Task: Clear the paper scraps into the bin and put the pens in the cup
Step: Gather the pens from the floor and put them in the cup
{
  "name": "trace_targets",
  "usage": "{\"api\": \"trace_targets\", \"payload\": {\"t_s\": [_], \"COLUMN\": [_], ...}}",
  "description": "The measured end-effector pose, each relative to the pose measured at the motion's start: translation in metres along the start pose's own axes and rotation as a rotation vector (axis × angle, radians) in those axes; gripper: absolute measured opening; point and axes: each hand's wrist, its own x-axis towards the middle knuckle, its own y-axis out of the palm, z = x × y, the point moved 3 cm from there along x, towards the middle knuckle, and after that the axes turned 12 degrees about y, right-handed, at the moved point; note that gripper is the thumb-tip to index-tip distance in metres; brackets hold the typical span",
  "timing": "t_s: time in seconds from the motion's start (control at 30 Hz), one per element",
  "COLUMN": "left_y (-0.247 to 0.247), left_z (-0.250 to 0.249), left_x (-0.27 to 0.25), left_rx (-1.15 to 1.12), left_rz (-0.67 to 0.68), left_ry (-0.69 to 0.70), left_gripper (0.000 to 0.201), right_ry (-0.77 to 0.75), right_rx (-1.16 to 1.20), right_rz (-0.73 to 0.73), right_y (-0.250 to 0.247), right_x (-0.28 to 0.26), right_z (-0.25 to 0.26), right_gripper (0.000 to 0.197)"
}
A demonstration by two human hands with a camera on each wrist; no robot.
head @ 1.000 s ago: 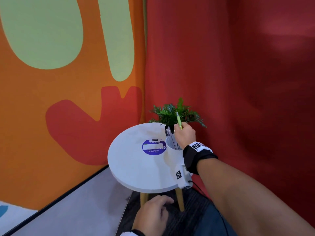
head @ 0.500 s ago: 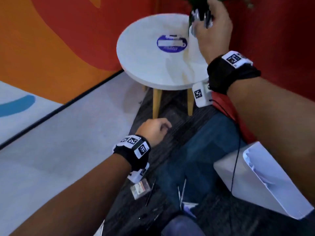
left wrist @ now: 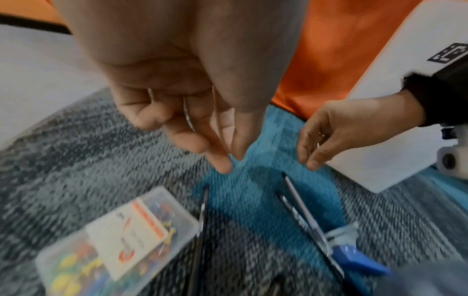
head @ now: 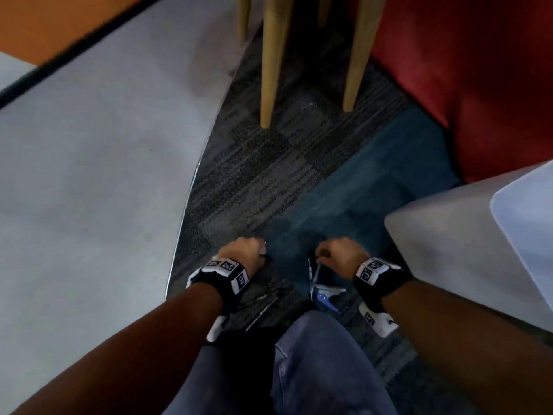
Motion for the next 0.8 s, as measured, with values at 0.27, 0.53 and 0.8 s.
{"api": "trace_targets", "payload": {"t_s": [0.27, 0.53, 0.8], "left_y": [0.037, 0.042, 0.032], "left_z": [0.015, 0.011, 0.006], "left_x": [0.024, 0.047, 0.063], "left_rx": [0.393, 0.368, 0.260], "left_rz": [-0.210, -0.086, 0.023], "left_ry": [0.015, 0.093, 0.035], "left_gripper": [0.043, 0.033, 0.031], "right_ry": [-0.255, -0.221, -0.208], "right_rx": [-0.294, -0.478, -0.273], "right_rz": [-0.146, -0.085, -0.223], "right_y": [0.045, 0.052, 0.039], "right_x": [0.023, 0.021, 0.006], "right_z": [-0.001, 0.014, 0.011], "right_gripper": [0.036, 0.032, 0.016]}}
